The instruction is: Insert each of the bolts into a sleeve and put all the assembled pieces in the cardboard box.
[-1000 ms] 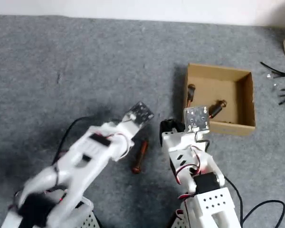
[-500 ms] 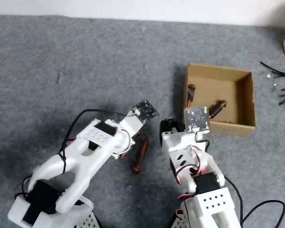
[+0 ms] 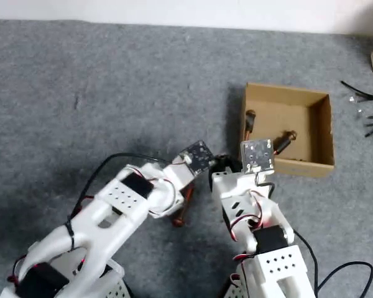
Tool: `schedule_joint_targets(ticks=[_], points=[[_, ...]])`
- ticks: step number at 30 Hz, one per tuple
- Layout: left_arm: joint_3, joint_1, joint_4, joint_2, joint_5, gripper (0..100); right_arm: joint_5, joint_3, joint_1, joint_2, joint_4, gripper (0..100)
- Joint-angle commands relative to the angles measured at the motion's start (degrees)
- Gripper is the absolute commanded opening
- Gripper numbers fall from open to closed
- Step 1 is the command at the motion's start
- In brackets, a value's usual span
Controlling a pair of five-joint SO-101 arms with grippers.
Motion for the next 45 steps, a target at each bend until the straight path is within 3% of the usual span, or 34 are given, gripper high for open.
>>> schedule_joint_targets(ticks=[1,15,27,31,34,40,45], points=[[-0.7,1.0,-3.3,3.8,-0.2,18,0.3,-0.6,0.7,-1.0,-1.9,0.4],[-10.9,-3.6,-2.1,17.5,6.2,18,0.3,-0.5,0.7,-0.9,-1.9,0.4],[-19.4,-3.6,7.4,25.8,6.3,18,0.3,0.7,0.7,-1.2,-1.9,0.4],[-19.3,-3.8,7.4,25.8,6.3,16,0.3,0.7,0.7,-1.2,-1.9,0.4],[-19.4,-3.6,8.0,26.0,6.3,1,0.3,0.7,0.7,-1.2,-1.9,0.4],[-16.1,-3.6,8.1,23.3,4.1,1,0.3,0.7,0.7,-1.2,-2.0,0.4],[-5.1,-4.1,3.1,6.0,1.5,1,0.3,0.7,0.7,-1.2,-2.0,0.4]])
